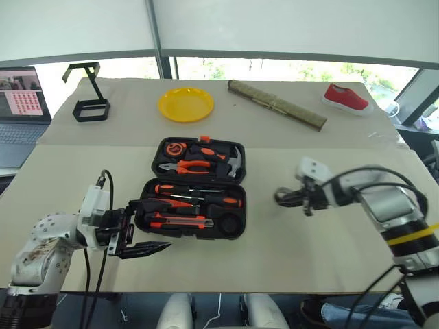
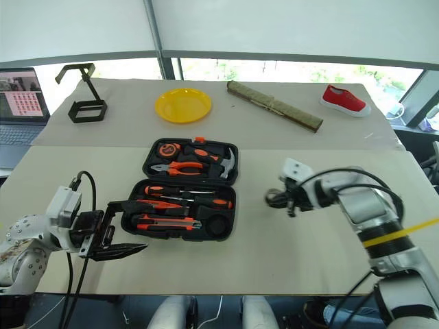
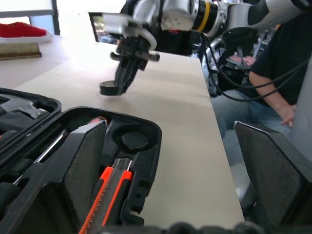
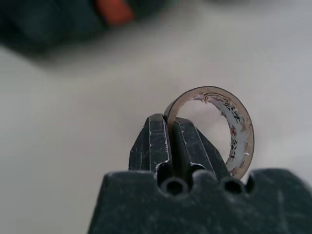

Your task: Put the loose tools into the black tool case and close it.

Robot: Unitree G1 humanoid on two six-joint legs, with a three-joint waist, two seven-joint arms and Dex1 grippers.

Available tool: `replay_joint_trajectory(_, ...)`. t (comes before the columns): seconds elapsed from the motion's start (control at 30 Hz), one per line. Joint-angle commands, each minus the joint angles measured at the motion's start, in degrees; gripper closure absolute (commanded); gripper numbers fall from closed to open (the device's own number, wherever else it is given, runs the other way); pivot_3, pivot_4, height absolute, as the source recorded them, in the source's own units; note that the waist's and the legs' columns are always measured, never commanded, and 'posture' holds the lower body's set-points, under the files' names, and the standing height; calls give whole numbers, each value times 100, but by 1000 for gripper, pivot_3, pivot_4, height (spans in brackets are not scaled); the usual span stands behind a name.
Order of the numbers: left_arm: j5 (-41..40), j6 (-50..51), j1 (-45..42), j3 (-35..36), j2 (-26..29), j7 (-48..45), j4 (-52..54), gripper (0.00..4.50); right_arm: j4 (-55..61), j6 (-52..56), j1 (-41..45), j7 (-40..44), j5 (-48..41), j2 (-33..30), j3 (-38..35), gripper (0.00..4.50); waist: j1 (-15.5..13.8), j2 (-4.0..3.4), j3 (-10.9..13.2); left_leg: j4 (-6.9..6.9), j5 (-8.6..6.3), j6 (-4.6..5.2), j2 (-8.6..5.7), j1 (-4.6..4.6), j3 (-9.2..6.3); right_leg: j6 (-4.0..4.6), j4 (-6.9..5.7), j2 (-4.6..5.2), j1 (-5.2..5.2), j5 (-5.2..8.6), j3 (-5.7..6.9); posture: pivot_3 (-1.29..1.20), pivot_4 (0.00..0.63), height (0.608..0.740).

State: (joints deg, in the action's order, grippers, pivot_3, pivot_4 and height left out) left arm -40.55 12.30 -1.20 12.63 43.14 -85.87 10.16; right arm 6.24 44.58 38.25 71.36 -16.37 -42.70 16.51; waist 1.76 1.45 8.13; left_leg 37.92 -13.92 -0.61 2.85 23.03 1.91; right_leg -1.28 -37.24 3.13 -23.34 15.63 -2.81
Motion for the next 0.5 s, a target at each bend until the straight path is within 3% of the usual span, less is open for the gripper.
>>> replay_joint_trajectory(0.03,155,-383,106,160,127,-258,-244,0,965,1047,217,-357,-457,386,111,4480,-40,4,-1,0,0,0,0,5,-8,0,3,2,2,0,14,0,150,740)
replay_joint_trajectory(0.2,389,-768,515,261,290,-528,-615,0,1344,1121,226,-647,-272,713,893,4480,-114,7,-1,1,1,-1,-10,17,-7,-1,10,18,-3,0,25,0,150,740)
replay_joint_trajectory(0.33,400,-891,592,334,284,-490,-678,0,1318,934,266,-400,-61,291,1366,4480,-144,7,1,4,2,-3,-12,19,-8,-1,9,19,-4,0,31,0,150,740)
replay_joint_trajectory(0.5,372,-953,714,410,259,-432,-583,0,1279,792,160,-466,103,216,1658,4480,-107,8,0,8,2,-2,-9,18,-8,0,7,16,-4,0,32,0,150,740)
